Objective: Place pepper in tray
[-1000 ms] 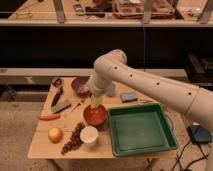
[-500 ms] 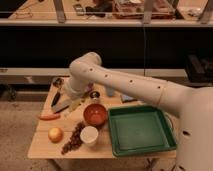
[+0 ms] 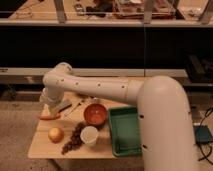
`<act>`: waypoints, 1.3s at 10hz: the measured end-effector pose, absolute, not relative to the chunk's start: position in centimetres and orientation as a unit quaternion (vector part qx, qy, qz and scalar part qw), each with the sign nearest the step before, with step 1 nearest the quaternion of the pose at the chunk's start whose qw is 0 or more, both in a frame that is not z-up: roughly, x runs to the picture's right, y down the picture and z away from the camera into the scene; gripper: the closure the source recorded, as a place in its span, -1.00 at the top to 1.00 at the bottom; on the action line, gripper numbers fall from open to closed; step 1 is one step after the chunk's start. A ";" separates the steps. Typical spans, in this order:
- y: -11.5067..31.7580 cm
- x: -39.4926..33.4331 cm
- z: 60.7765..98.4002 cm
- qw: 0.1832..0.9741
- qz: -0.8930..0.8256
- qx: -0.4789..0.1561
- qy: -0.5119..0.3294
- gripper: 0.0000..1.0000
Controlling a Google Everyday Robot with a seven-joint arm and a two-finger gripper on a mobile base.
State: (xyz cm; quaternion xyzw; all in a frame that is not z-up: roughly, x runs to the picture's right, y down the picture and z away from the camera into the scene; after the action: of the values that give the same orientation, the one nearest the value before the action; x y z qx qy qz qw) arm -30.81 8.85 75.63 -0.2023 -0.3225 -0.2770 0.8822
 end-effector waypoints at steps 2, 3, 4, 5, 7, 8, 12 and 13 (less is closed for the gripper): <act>9.7 -32.1 78.7 0.890 -0.286 -0.200 -0.292 0.30; 9.3 -32.0 80.1 0.896 -0.283 -0.201 -0.277 0.30; 9.2 -31.8 80.7 0.898 -0.281 -0.203 -0.271 0.30; 9.2 -31.8 80.6 0.898 -0.280 -0.203 -0.271 0.30; 9.2 -31.8 80.6 0.898 -0.281 -0.203 -0.271 0.30; 9.2 -31.7 80.7 0.898 -0.280 -0.204 -0.269 0.30; 9.7 -34.1 82.6 0.902 -0.278 -0.209 -0.258 0.30; 9.7 -34.3 83.3 0.903 -0.276 -0.209 -0.254 0.30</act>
State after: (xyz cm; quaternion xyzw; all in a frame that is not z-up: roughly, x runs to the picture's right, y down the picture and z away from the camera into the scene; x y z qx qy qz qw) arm -34.34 9.72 83.34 -0.2091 -0.2545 -0.2762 0.9029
